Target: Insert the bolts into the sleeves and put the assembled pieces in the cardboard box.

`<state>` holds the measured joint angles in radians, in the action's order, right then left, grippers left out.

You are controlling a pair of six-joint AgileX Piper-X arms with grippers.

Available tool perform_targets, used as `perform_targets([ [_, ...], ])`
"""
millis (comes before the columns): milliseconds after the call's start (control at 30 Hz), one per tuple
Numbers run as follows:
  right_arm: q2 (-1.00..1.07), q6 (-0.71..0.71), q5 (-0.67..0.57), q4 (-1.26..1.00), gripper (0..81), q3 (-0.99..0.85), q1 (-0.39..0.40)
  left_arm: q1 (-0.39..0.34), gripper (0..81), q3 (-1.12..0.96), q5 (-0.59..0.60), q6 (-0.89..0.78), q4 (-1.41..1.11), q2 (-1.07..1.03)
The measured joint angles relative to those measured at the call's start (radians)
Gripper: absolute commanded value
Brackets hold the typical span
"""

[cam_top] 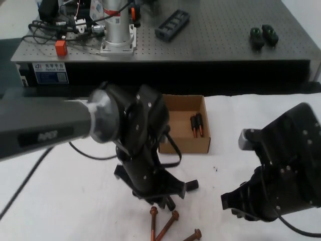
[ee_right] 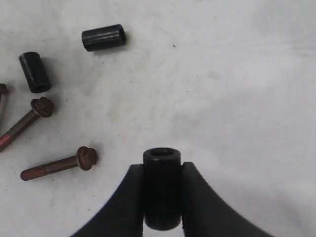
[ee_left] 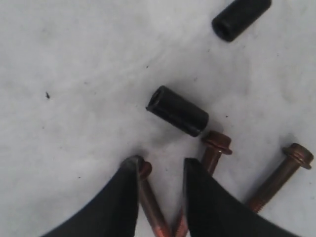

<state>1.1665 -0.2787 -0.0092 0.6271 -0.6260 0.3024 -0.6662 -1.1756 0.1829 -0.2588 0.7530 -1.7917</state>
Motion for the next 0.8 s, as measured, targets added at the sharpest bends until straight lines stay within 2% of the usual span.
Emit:
perform_targets([
  [233,-0.008,0.006,0.0,0.003,3.4,0.0,0.0,-0.006,23.4,0.0,0.001,-0.072,0.013,-0.042],
  [800,-0.008,0.025,0.0,0.006,3.4,0.0,0.0,-0.034,23.4,0.016,-0.043,-0.101,0.068,-0.046],
])
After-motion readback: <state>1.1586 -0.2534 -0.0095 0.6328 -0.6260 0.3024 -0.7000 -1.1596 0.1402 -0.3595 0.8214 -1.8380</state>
